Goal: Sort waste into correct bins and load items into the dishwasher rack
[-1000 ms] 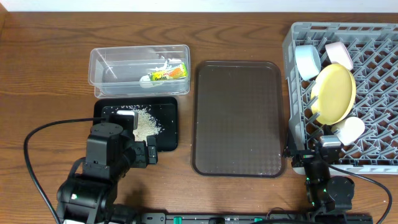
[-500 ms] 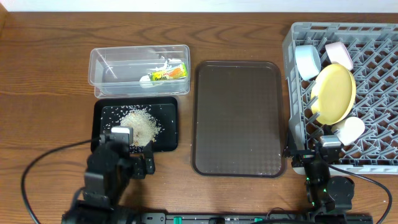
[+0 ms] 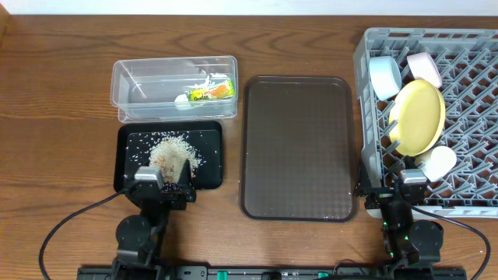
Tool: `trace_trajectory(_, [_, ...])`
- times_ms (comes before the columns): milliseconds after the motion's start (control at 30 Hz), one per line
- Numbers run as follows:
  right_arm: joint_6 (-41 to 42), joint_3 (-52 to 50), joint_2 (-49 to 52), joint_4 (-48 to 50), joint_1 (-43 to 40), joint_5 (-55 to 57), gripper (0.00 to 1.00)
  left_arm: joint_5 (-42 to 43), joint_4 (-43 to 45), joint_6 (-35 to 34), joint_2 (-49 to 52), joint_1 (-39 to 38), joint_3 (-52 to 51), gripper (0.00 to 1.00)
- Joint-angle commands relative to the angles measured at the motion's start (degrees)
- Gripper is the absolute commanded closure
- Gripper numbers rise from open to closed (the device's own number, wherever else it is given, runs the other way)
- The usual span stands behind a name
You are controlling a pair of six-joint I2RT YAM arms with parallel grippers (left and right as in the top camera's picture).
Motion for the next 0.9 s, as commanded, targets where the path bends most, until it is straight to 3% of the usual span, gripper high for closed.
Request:
trace_trajectory(0, [-0.7, -0.1, -0.3, -0.2, 0.5, 0.1, 0.01, -0.2, 3.3, 4.4, -1.3, 0.9, -2.1, 0.07])
trace_trajectory(167, [-0.7, -0.1, -0.3, -0.2, 0.5, 0.1, 0.01, 2.8, 2.4, 12.5, -1.3, 0.9, -3.3, 0.07])
trace_trajectory(867, [-0.7, -0.1, -0.3, -0.2, 0.5, 0.1, 0.01, 2.6, 0.7, 12.1, -1.2, 0.9, -3.3, 0.07])
